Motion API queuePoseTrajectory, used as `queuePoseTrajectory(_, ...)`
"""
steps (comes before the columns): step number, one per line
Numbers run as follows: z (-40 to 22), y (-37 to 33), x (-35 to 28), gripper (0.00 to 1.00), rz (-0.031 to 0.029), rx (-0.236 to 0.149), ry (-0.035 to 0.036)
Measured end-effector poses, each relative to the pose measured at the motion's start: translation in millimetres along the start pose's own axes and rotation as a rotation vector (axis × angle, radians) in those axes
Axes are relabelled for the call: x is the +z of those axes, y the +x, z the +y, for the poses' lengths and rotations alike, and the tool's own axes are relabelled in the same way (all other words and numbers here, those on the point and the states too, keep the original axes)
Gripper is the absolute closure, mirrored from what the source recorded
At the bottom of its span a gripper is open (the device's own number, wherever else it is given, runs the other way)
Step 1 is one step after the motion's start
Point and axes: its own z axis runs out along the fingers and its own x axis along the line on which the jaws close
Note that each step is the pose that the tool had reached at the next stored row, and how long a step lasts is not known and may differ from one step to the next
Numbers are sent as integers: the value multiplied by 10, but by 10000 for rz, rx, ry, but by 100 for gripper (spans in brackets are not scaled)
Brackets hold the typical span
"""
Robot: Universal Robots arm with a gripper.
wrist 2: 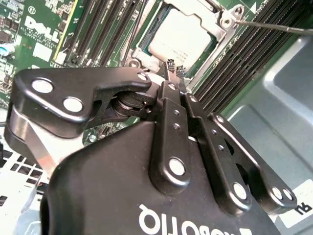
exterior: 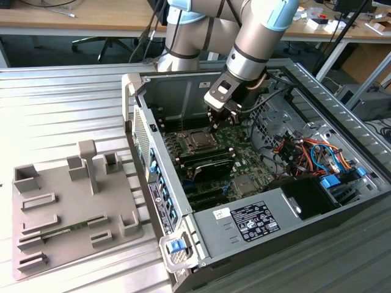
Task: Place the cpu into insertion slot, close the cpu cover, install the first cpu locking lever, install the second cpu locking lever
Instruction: 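Close the cpu cover, then install the first cpu locking lever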
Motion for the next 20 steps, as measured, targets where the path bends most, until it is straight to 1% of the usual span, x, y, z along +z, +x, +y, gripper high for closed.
queuePoseTrajectory(4,31,-1,-51,89,0,0,6)
queuePoseTrajectory(6,41,-2,-101,89,1,-1,6)
queuePoseTrajectory(8,45,-2,-137,89,1,0,6)
queuePoseTrajectory(20,49,-2,-140,89,1,0,6)
